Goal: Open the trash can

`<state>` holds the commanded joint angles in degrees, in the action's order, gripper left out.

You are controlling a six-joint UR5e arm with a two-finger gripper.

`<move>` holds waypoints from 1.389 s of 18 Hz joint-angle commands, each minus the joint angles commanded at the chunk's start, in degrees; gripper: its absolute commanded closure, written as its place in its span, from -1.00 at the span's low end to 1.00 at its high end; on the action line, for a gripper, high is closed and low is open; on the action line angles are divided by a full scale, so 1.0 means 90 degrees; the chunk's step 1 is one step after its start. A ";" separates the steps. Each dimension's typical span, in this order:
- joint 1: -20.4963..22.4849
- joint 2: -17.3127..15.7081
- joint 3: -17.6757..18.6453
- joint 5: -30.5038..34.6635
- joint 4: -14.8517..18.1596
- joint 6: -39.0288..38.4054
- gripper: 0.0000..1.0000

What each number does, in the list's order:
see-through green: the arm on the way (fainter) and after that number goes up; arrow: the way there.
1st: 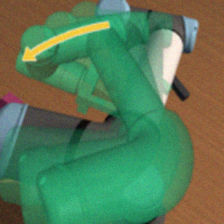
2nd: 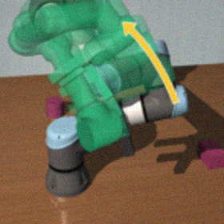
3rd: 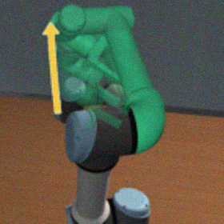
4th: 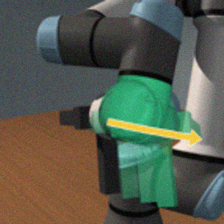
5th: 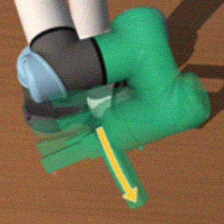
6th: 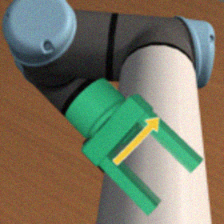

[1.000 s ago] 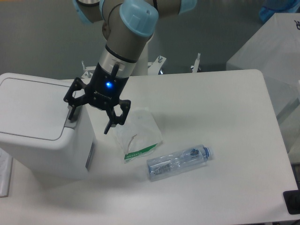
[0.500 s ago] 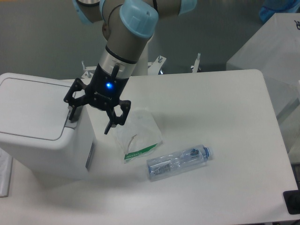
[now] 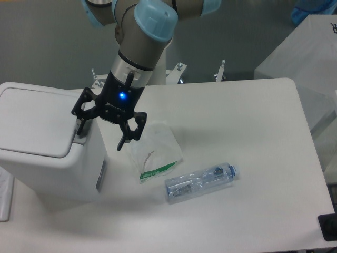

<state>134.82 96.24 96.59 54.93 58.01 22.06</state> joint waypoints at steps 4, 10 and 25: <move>0.0000 0.0000 0.0000 0.0000 0.0000 -0.0019 -1.00; 0.0117 -0.0078 -0.0224 -0.0088 0.0010 -0.0019 -1.00; 0.1592 0.0488 -0.0703 0.0300 -0.0020 0.1571 -1.00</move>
<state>149.15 100.63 90.26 57.63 57.83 36.20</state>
